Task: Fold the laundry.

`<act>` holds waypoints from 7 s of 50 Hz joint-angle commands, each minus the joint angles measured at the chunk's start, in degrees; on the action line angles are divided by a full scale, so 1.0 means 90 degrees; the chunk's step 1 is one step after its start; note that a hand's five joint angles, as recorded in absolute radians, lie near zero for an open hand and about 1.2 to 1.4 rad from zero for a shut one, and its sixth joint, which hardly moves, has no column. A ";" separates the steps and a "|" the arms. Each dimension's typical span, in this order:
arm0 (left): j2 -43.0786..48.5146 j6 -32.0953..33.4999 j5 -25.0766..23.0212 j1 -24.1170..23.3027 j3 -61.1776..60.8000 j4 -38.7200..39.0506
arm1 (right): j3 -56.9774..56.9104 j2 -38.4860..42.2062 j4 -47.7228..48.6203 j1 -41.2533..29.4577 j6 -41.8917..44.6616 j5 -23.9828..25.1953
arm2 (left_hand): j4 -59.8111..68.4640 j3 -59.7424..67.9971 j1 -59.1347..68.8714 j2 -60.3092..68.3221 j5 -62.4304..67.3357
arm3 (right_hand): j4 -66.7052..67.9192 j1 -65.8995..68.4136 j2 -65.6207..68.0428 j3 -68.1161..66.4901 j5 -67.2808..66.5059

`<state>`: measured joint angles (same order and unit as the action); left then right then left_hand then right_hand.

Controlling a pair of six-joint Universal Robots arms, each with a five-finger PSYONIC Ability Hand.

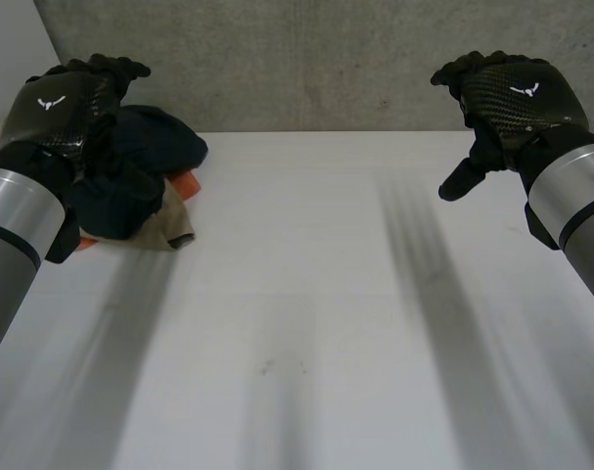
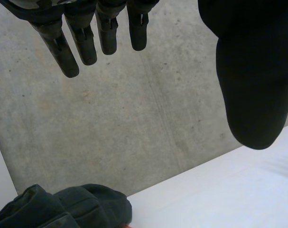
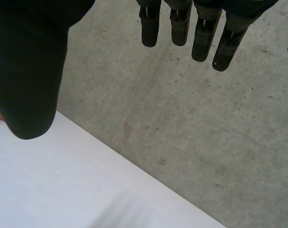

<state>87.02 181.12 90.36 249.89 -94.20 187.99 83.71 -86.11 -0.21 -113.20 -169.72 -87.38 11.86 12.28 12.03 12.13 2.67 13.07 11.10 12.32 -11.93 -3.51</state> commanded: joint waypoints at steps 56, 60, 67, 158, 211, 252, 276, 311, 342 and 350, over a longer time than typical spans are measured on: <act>0.3223 0.1977 -0.0518 -0.0313 0.2666 0.1671 | 0.0172 0.0085 -0.0015 0.0038 0.0450 0.0011 | 0.7572 0.7525 0.7553 0.7541 0.7481 | -0.0342 -0.0122 -0.0258 0.0214 0.0390; 0.2978 0.1438 -0.0860 -0.1241 0.1933 0.1632 | 0.0162 0.0027 -0.0005 0.0164 0.0450 0.0011 | 0.7572 0.7525 0.7553 0.7541 0.7481 | -0.0342 -0.0122 -0.0258 0.0214 0.0390; 0.3251 0.1379 -0.1241 -0.2384 0.1317 0.1349 | 0.0132 -0.0130 -0.0015 0.0477 0.0450 0.0050 | 0.4303 0.4256 0.4284 0.4273 0.4212 | -0.0342 -0.0122 -0.0258 0.0214 0.0390; 0.4715 0.2502 -0.1973 -0.3068 0.2889 0.2257 | 0.1031 0.0183 -0.0250 0.1922 0.1387 -0.0135 | 0.1493 0.1446 0.1474 0.1463 0.1402 | -0.0342 -0.0122 -0.0258 0.0214 0.0390; 0.2343 0.1965 -0.0851 -0.0207 -0.0432 0.1349 | 0.1569 0.2167 0.1897 -0.2120 0.3703 0.0148 | 0.1032 0.0986 0.1014 0.1002 0.0942 | 0.7436 0.7656 0.7520 -0.7563 -0.7387; 0.4091 -0.0495 -0.0031 -0.1623 0.1013 0.1476 | 0.0464 -0.1077 -0.0200 -0.1055 -0.0673 0.0617 | 0.1479 0.1432 0.1460 0.1449 0.1388 | 0.7436 0.7656 0.7520 -0.7563 -0.7388; 0.2928 0.0480 0.0116 -0.1292 0.0193 0.1535 | 0.0416 -0.0327 -0.1324 0.0956 0.0097 0.1369 | 0.7572 0.7525 0.7553 0.7541 0.7481 | 0.7436 0.7656 0.7520 -0.7563 -0.7388; 0.4394 0.0229 -0.0060 -0.1780 0.1218 0.1544 | -0.0346 -0.0442 -0.1187 0.0224 -0.0243 0.0773 | 0.2378 0.2332 0.2360 0.2348 0.2288 | 0.7436 0.7656 0.7520 -0.7563 -0.7388; 0.4006 0.0020 0.0272 -0.1351 0.1221 0.1466 | 0.0083 -0.0649 -0.1519 0.0252 0.0614 0.0744 | 0.7572 0.7525 0.7553 0.7541 0.7481 | 0.7436 0.7656 0.7520 -0.7563 -0.7388; 0.3446 0.1406 0.0233 -0.1223 0.0583 0.1524 | -0.0082 0.0797 -0.1588 0.0624 0.2227 0.0617 | 0.7572 0.7525 0.7553 0.7541 0.7481 | 0.7436 0.7656 0.7520 -0.7563 -0.7388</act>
<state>120.76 184.91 92.66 238.27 -85.81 201.08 84.64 -87.52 -14.48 -109.22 -158.35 -81.08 68.48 67.98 65.93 68.28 55.45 68.09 56.62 66.46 -67.91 -55.65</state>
